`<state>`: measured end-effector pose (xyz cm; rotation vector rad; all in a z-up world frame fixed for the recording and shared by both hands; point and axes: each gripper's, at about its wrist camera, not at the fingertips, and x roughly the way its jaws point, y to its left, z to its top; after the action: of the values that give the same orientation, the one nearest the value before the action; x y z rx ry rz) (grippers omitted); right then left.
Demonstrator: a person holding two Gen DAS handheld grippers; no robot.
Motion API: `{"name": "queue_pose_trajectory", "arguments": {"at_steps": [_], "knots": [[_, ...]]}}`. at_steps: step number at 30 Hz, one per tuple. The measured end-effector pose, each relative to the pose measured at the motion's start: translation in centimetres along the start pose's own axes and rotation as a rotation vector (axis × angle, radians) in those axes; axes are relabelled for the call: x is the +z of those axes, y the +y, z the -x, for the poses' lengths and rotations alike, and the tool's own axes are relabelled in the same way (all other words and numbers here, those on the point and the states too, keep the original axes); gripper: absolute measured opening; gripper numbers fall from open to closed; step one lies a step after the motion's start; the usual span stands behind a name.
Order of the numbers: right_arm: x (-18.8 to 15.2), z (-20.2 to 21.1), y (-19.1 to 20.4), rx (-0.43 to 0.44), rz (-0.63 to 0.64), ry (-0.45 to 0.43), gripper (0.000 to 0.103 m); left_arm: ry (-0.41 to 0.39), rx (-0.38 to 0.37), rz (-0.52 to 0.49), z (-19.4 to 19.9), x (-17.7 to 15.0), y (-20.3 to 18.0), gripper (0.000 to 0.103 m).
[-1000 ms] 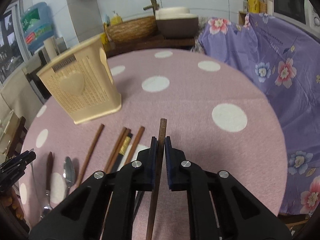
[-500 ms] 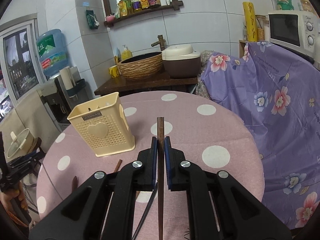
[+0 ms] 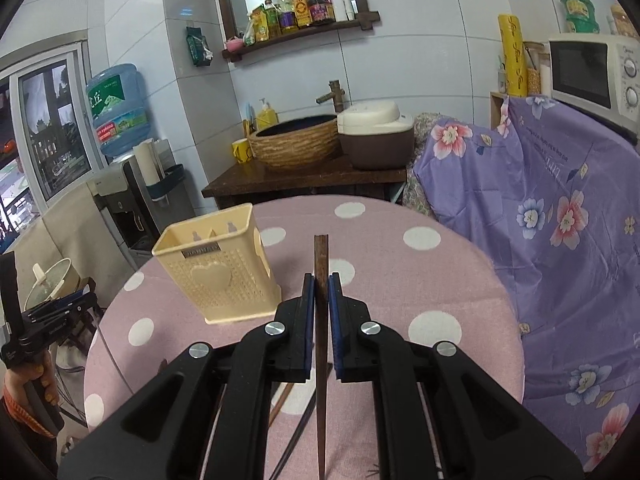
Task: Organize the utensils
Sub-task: 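Carry the spoon and chopstick to the beige caddy and drop them in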
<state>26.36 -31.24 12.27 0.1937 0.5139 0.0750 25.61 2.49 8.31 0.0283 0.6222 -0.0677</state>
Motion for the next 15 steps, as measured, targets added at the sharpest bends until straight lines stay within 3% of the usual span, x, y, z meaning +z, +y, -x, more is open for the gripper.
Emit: {"name": "queue_pose_trajectory", "arguments": {"at_steps": [5, 15], "knots": [[4.7, 0.8, 1.8, 0.004, 0.038, -0.072, 0.008, -0.095, 0.016, -0.022, 1.3, 4.8, -0.9, 0.036], [18.1, 2.0, 7.6, 0.064, 0.037, -0.24, 0.008, -0.3, 0.002, 0.011, 2.7, 16.7, -3.7, 0.036]]}}
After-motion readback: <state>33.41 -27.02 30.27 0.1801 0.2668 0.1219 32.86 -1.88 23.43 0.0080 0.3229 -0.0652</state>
